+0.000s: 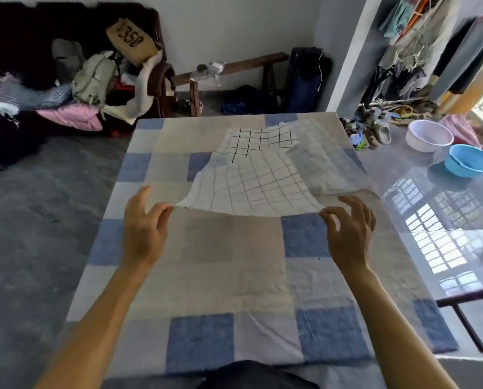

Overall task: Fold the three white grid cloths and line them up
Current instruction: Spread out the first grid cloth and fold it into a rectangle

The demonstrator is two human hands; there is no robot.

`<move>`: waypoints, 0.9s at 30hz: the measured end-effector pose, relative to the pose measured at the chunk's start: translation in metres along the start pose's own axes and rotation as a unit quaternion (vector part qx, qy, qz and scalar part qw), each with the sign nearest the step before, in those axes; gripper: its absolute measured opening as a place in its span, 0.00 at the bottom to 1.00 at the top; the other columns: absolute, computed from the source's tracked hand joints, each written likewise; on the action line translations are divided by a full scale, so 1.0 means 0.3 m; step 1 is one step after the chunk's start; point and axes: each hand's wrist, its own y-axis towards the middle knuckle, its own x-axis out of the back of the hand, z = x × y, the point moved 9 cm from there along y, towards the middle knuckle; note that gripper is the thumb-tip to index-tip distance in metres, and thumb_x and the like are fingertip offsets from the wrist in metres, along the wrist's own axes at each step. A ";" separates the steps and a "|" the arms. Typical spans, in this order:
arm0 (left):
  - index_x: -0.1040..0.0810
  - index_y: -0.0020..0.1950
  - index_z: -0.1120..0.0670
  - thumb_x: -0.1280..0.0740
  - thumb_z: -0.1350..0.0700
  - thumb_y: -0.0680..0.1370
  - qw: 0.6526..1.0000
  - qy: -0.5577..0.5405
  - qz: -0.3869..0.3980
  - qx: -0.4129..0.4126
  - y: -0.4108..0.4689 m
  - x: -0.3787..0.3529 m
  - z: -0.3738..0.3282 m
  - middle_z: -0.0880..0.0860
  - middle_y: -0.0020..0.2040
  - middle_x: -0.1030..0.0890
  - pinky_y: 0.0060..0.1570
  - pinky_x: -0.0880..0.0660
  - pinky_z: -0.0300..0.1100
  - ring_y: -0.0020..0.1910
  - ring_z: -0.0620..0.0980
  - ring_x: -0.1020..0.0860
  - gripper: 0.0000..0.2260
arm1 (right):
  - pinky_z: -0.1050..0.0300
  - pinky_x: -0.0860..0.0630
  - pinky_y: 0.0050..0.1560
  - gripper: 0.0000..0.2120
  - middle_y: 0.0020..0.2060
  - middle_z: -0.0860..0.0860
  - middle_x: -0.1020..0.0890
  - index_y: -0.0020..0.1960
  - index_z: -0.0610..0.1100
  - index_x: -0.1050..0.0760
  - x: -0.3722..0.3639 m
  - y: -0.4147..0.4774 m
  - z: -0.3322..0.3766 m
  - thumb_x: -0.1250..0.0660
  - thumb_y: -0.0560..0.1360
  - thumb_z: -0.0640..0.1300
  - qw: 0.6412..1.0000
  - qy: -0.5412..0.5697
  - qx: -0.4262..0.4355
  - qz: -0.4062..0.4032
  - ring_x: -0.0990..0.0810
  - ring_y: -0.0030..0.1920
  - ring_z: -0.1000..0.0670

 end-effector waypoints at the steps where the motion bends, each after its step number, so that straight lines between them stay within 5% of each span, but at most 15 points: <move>1: 0.19 0.49 0.63 0.34 0.57 0.78 1.000 0.001 0.015 0.011 -0.028 -0.016 0.010 0.66 0.63 0.27 0.59 0.30 0.54 0.61 0.65 0.27 0.10 | 0.45 0.36 0.62 0.06 0.56 0.42 0.22 0.44 0.42 0.20 -0.005 -0.025 -0.005 0.32 0.74 0.44 1.000 -0.002 -0.002 0.008 0.27 0.61 0.40; 4: 0.20 0.49 0.63 0.34 0.57 0.78 0.998 -0.005 0.056 0.036 -0.120 -0.049 0.030 0.66 0.64 0.28 0.57 0.27 0.58 0.61 0.65 0.28 0.09 | 0.43 0.34 0.61 0.03 0.56 0.42 0.22 0.45 0.42 0.20 -0.015 -0.097 -0.028 0.28 0.72 0.39 0.999 -0.007 -0.017 0.031 0.27 0.61 0.40; 12: 0.20 0.47 0.64 0.34 0.58 0.77 0.989 -0.052 0.082 0.111 -0.363 -0.066 0.052 0.67 0.63 0.27 0.55 0.25 0.60 0.62 0.65 0.27 0.09 | 0.44 0.34 0.59 0.05 0.57 0.44 0.23 0.44 0.43 0.21 -0.064 -0.253 -0.076 0.28 0.72 0.45 0.992 0.021 -0.099 0.081 0.27 0.61 0.43; 27: 0.20 0.48 0.63 0.33 0.59 0.75 0.978 -0.103 0.093 0.154 -0.402 -0.087 0.207 0.64 0.62 0.27 0.58 0.28 0.52 0.61 0.61 0.27 0.07 | 0.46 0.33 0.60 0.08 0.55 0.45 0.22 0.46 0.44 0.19 -0.180 -0.347 -0.051 0.29 0.72 0.49 0.974 0.024 -0.169 0.148 0.26 0.58 0.44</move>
